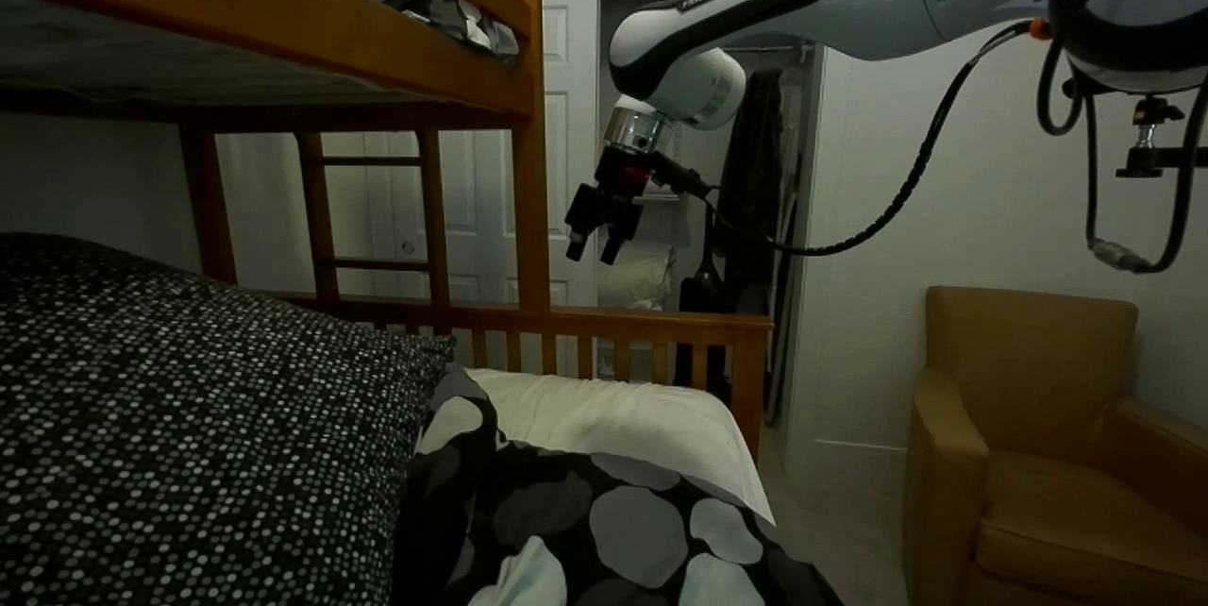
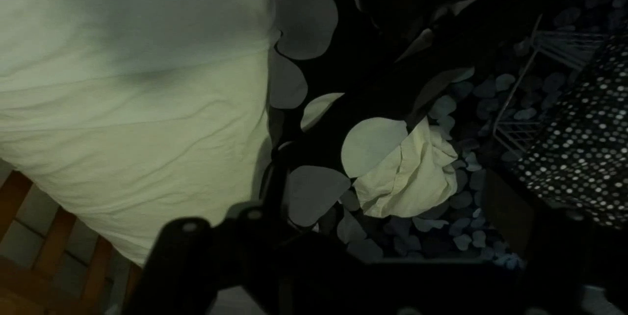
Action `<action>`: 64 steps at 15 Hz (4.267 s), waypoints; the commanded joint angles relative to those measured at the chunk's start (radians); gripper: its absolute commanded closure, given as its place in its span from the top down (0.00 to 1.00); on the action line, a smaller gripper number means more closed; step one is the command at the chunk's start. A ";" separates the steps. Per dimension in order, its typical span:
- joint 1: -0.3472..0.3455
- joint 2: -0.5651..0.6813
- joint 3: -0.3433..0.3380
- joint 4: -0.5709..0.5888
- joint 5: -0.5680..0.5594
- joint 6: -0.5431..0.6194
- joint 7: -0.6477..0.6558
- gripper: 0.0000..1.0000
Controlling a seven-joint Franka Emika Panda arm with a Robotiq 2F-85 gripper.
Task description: Place the white cloth on the uncovered corner of the bed
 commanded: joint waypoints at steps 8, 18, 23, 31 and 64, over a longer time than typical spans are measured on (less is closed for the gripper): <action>0.046 0.451 0.143 0.398 -0.079 0.211 -0.110 1.00; 0.111 0.708 0.243 0.674 -0.109 -0.039 -0.304 1.00; 0.163 0.803 0.224 0.790 -0.139 0.016 -0.304 1.00; 0.251 1.026 0.187 1.000 -0.201 0.166 -0.312 1.00; 0.320 1.183 0.259 0.951 -0.155 0.728 -0.187 0.11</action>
